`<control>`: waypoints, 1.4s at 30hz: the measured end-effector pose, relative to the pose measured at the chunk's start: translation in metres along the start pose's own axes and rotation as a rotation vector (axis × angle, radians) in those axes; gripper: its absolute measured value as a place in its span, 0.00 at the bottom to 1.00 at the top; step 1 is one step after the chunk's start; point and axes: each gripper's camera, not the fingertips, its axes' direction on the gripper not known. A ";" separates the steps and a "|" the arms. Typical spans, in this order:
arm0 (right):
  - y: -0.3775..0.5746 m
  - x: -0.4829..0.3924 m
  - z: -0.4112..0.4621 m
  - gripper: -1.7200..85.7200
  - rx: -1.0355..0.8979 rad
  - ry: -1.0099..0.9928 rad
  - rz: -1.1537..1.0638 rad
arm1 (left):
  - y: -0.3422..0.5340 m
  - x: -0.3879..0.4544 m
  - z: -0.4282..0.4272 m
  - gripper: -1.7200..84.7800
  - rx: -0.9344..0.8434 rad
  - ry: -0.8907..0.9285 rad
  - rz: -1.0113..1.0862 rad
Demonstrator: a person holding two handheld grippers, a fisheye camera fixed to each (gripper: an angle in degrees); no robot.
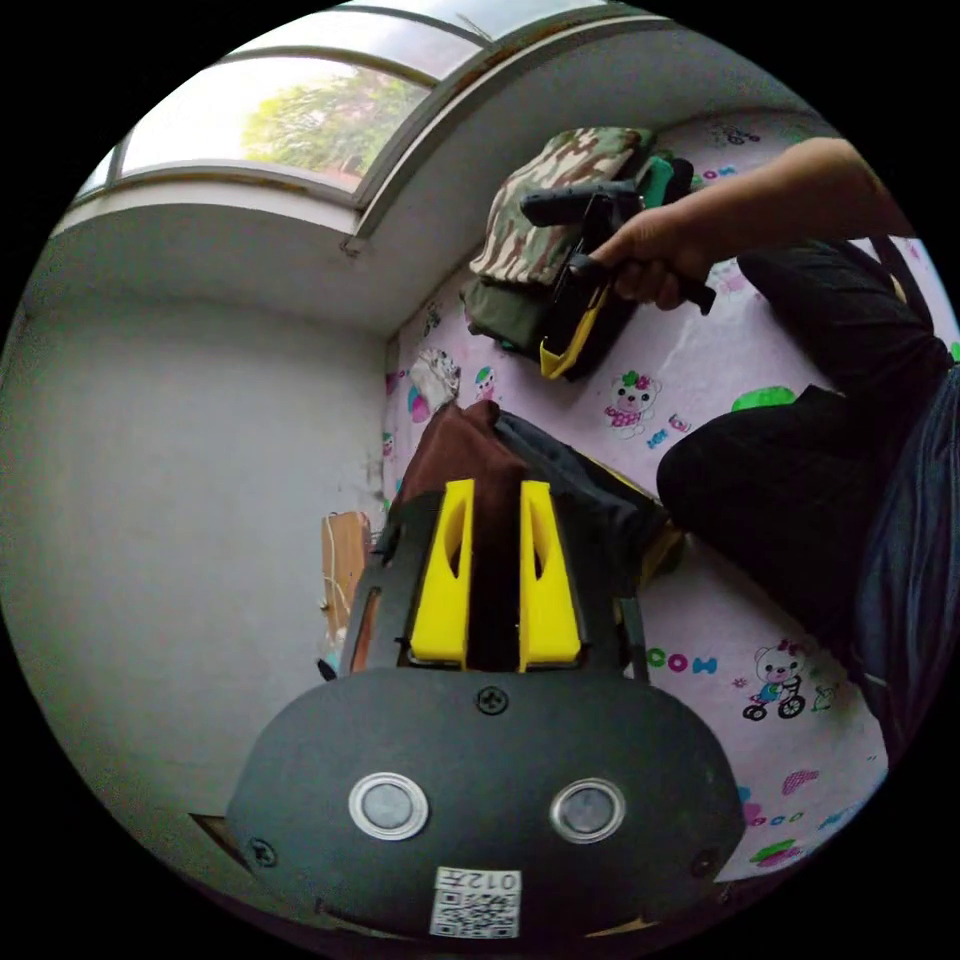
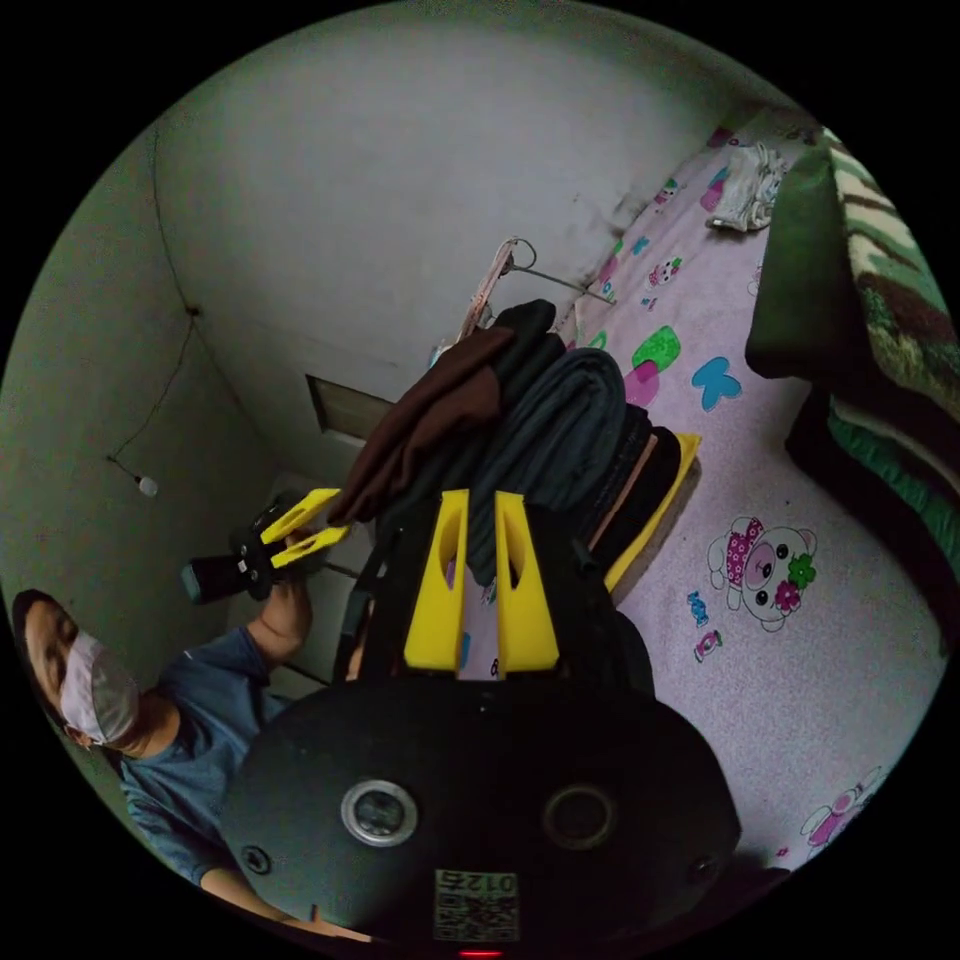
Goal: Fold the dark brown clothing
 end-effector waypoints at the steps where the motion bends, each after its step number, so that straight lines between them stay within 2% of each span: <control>1: 0.000 -0.003 0.001 0.08 -0.004 0.007 -0.022 | -0.004 -0.002 0.000 0.05 -0.004 0.008 -0.006; 5: 0.000 -0.028 0.008 0.10 -0.010 0.144 -0.195 | -0.021 -0.044 -0.009 0.03 -0.019 0.109 -0.121; 10: 0.005 -0.087 0.027 0.14 -0.028 0.475 -0.569 | -0.024 -0.111 -0.021 0.02 0.002 0.215 -0.257; 13: 0.008 -0.111 0.041 0.16 -0.036 0.580 -0.725 | -0.026 -0.137 -0.022 0.02 -0.008 0.229 -0.279; 16: 0.005 -0.121 0.051 0.17 -0.072 0.600 -0.801 | -0.031 -0.153 -0.020 0.02 -0.026 0.224 -0.264; 20: 0.000 -0.118 0.052 0.17 -0.094 0.604 -0.800 | -0.037 -0.165 -0.020 0.02 -0.026 0.237 -0.246; 26: -0.012 -0.105 0.024 0.18 -0.065 0.492 -0.718 | -0.037 -0.182 -0.018 0.02 -0.023 0.229 -0.245; 32: -0.042 -0.124 -0.018 0.19 0.089 0.351 -0.770 | -0.030 -0.198 -0.017 0.02 -0.006 0.238 -0.260; 38: -0.062 -0.119 0.018 0.21 -0.179 0.467 -0.866 | -0.021 -0.220 -0.015 0.02 0.004 0.249 -0.283; 40: -0.065 -0.110 0.008 0.19 -0.112 0.503 -0.807 | -0.017 -0.225 -0.013 0.02 0.003 0.250 -0.288; 42: -0.070 -0.096 -0.014 0.17 -0.020 0.404 -0.707 | -0.014 -0.229 -0.012 0.02 0.009 0.253 -0.289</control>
